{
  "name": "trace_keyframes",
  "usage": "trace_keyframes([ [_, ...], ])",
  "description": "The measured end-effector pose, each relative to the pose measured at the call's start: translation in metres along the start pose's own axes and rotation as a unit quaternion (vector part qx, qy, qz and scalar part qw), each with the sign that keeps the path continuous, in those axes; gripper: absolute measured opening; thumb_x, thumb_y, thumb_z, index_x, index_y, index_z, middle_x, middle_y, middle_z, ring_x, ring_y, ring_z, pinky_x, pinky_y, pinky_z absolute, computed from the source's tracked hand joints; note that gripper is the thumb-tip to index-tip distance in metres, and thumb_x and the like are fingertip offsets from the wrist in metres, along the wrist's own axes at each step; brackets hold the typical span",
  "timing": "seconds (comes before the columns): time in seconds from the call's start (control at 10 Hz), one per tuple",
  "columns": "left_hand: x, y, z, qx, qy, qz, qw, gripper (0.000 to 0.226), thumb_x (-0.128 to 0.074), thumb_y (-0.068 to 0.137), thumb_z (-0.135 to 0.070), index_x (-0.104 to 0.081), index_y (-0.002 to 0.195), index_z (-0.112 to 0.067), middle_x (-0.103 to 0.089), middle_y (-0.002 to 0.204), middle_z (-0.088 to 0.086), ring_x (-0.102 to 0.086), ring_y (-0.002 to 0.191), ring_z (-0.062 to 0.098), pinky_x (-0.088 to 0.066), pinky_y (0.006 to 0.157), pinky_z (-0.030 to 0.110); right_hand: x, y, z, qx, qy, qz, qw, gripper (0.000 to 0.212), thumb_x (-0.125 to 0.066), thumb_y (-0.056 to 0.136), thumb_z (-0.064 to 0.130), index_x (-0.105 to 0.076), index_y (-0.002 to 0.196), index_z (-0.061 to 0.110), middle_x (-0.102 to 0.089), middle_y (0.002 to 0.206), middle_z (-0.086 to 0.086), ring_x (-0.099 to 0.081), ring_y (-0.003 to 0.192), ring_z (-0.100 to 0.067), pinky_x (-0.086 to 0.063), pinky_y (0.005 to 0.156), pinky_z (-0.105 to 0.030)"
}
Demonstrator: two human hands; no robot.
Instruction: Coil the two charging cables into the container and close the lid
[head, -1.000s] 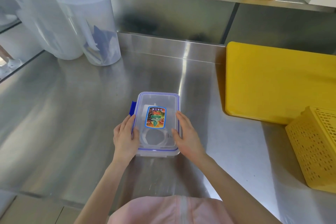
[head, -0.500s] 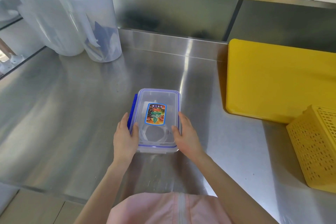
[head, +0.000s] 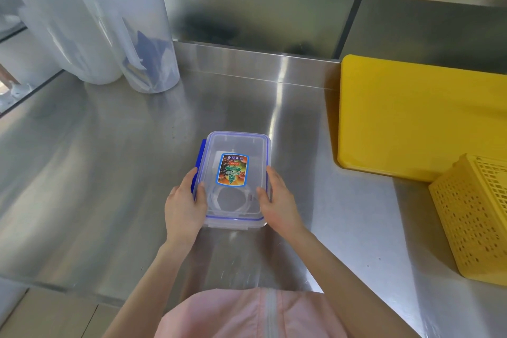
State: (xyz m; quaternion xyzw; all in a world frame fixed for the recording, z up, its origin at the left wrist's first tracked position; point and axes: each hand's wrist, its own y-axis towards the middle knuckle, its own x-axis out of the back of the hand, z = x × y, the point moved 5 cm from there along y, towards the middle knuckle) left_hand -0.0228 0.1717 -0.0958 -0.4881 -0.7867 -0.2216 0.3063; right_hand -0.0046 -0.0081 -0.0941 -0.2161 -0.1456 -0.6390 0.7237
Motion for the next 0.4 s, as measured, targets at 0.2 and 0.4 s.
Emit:
trace_keyframes([
  [0.2, -0.006, 0.005, 0.002, -0.028, 0.028, 0.044, 0.998, 0.040, -0.044, 0.091, -0.008, -0.047, 0.130, -0.005, -0.052, 0.134, 0.017, -0.048, 0.118, 0.038, -0.038, 0.096, 0.040, 0.006, 0.002, 0.000, 0.014, -0.022, 0.015, 1.000, 0.044, -0.046, 0.093, 0.021, -0.035, 0.136, 0.019, -0.046, 0.137, 0.002, -0.047, 0.122, -0.014, -0.040, 0.096, -0.024],
  [0.4, 0.002, 0.018, -0.020, -0.051, 0.086, 0.066, 0.993, 0.047, -0.044, 0.091, -0.013, -0.039, 0.137, -0.012, -0.024, 0.153, 0.017, -0.025, 0.138, 0.036, -0.021, 0.110, 0.045, 0.025, 0.013, 0.001, 0.000, -0.105, 0.019, 0.994, 0.053, -0.044, 0.094, 0.029, -0.026, 0.142, 0.018, -0.030, 0.151, 0.000, -0.030, 0.138, -0.016, -0.028, 0.109, -0.028],
])
